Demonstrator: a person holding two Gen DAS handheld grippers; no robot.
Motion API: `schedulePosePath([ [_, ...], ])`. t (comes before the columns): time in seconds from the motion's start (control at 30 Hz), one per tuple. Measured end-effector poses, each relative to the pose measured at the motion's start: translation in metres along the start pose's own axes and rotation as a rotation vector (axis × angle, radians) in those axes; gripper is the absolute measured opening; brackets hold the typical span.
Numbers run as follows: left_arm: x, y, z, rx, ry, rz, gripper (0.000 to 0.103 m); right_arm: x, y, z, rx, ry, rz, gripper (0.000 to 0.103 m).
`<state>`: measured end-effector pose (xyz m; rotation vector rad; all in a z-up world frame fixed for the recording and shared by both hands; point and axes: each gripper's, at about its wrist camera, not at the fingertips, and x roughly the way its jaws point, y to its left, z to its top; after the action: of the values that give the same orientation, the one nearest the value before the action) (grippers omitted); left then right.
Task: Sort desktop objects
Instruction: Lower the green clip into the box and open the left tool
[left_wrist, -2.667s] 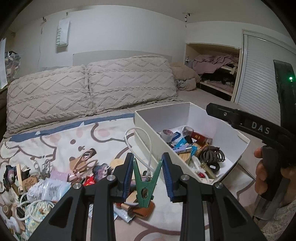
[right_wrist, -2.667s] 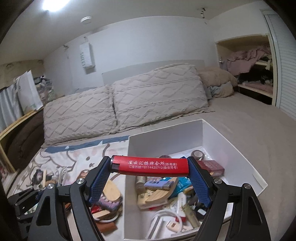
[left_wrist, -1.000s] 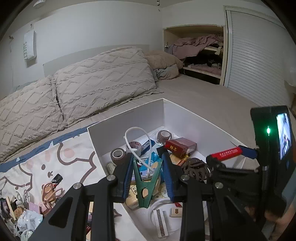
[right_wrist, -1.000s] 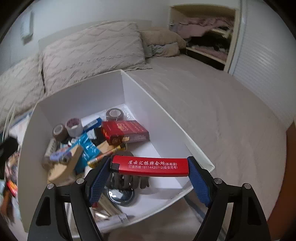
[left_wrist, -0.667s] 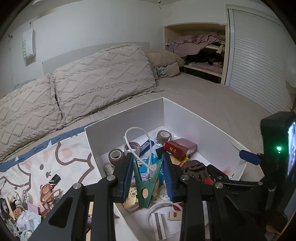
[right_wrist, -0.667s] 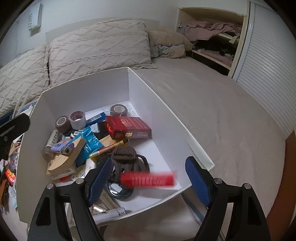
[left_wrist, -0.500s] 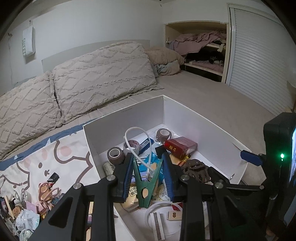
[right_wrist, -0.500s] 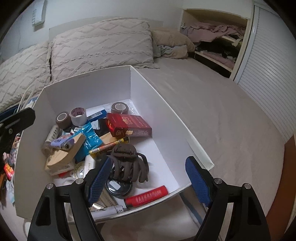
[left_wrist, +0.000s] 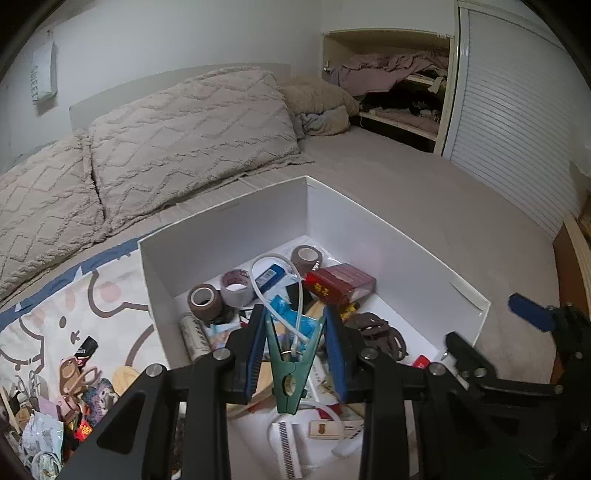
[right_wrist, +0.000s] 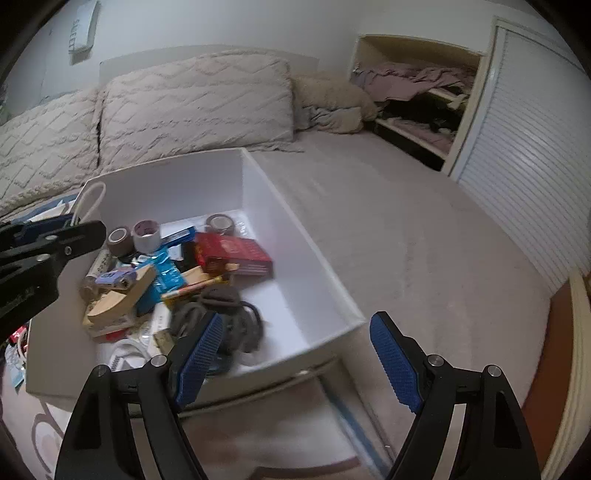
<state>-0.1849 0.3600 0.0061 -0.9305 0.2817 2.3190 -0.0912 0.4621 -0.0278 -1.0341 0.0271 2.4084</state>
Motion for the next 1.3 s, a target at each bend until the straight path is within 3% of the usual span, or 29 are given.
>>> schedulePosePath([
  [0.43, 0.034, -0.043, 0.001, 0.026, 0.105, -0.065, 0.031, -0.007, -0.049, -0.010, 0.113, -0.016, -0.053, 0.082],
  [1.0, 0.069, -0.080, 0.002, 0.187, 0.179, 0.012, 0.031, 0.002, -0.064, -0.020, 0.148, 0.011, -0.031, 0.082],
  [1.3, 0.071, -0.093, 0.001, 0.235, 0.170, -0.017, 0.031, 0.007, -0.069, -0.023, 0.156, 0.027, -0.027, 0.082],
])
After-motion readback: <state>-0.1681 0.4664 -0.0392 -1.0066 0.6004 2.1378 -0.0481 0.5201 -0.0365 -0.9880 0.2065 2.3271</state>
